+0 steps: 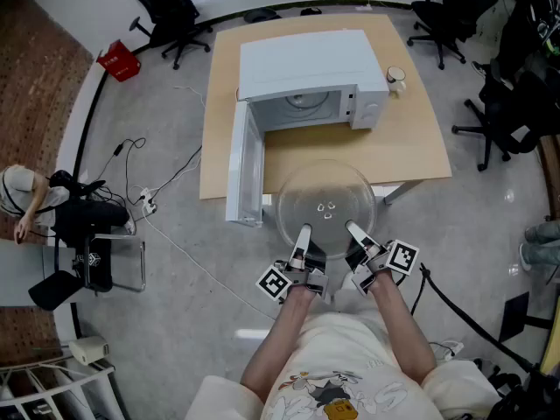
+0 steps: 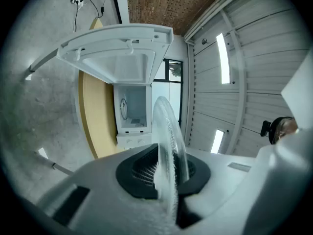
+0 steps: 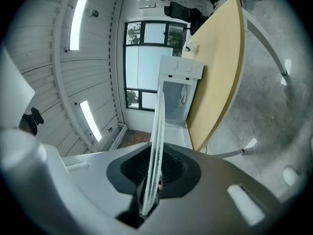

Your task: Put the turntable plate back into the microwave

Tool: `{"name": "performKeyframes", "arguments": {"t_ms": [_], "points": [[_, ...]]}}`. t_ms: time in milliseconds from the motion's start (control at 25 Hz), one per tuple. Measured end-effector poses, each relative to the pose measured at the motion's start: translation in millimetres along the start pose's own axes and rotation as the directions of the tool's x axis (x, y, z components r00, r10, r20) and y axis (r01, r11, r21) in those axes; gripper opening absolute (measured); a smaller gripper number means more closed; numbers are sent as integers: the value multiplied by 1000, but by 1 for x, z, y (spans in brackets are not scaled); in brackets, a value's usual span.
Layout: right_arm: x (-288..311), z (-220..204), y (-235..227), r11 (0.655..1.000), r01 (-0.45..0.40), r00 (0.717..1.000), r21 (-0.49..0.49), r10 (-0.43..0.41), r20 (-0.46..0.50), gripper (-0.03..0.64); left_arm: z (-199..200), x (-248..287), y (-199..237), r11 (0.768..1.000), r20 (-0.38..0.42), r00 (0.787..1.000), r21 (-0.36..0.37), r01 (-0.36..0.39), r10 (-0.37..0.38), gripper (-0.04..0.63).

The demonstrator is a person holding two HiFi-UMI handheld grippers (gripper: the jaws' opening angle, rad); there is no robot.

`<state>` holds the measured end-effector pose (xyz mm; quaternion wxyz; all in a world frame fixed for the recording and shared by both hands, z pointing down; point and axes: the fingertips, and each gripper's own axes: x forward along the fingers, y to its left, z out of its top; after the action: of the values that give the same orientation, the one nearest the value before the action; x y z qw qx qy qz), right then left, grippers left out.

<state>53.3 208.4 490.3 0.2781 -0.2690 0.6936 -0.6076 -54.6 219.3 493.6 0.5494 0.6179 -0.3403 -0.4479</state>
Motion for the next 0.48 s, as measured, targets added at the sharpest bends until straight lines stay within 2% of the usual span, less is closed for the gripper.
{"name": "performKeyframes", "arguments": {"t_ms": [120,480], "points": [[-4,3,4,1000,-1,1000,5,1,-3,44,-4,5,-5,1000,10,1000,-21,13,-13,31],[-9,5,7,1000,-10,1000,-2,10,-18,43,-9,4,-7,1000,20,1000,-12,21,-20,31]]}}
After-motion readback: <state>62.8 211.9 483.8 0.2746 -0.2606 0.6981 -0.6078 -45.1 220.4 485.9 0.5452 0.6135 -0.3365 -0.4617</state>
